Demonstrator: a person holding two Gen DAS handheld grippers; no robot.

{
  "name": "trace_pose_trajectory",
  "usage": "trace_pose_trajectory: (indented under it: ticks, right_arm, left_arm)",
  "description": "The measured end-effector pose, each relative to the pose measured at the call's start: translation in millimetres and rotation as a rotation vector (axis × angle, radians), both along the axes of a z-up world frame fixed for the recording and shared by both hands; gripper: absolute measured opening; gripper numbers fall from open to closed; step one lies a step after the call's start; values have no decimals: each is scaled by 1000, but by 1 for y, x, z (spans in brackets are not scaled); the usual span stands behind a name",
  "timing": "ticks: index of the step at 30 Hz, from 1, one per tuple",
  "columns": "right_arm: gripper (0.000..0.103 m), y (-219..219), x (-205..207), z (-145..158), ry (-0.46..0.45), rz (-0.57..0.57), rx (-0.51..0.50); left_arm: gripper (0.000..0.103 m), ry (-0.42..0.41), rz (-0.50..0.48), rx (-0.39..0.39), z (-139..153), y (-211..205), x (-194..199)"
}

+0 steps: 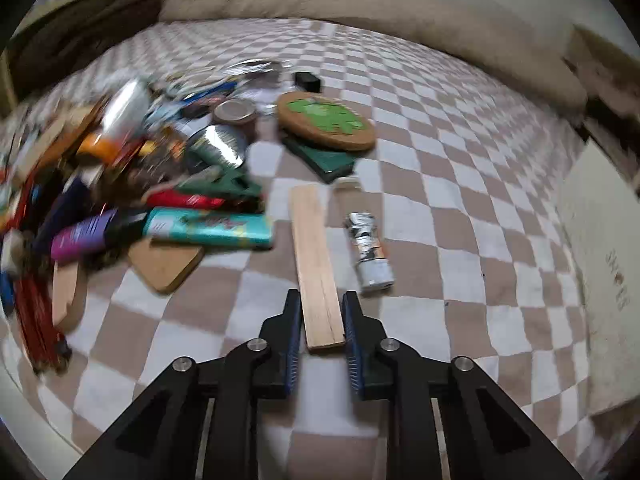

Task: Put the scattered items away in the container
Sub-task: 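Close the right tool on the flat wooden stick and lift it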

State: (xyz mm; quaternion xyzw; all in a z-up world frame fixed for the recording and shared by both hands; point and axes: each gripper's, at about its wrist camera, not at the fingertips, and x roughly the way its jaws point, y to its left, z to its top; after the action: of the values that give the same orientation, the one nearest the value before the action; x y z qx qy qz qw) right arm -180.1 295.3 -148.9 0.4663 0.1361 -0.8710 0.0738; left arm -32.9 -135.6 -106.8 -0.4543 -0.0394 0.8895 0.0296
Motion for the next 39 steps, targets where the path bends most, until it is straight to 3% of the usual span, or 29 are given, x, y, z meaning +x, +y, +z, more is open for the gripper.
trace_pose_trajectory:
  ticks: [3,12,17,18,19,21,22,34,39]
  right_arm:
    - [18,-3,14,4,-1,40,-5]
    - [18,4,64,15,-55,129,4]
    - [23,18,71,15,-37,110,93]
    - [32,24,66,12,-40,94,100]
    - [48,30,63,11,-40,74,101]
    - [67,39,58,12,-36,40,104]
    - [69,44,54,12,-37,26,93]
    - [70,85,3,7,-2,-169,138]
    - [70,96,1,9,-21,-199,0]
  left_arm:
    - [83,0,-7,-42,-4,6,-7]
    - [84,2,-26,-55,-4,12,-34]
    - [87,-11,-27,-88,-10,16,-48]
    - [89,-13,-33,-89,-11,17,-48]
    - [91,-13,-36,-90,-11,18,-49]
    - [91,-14,-34,-89,-11,17,-48]
    - [91,-13,-34,-88,-11,16,-48]
    - [91,7,6,-77,-10,0,-38]
    - [99,12,9,-125,-13,1,-45]
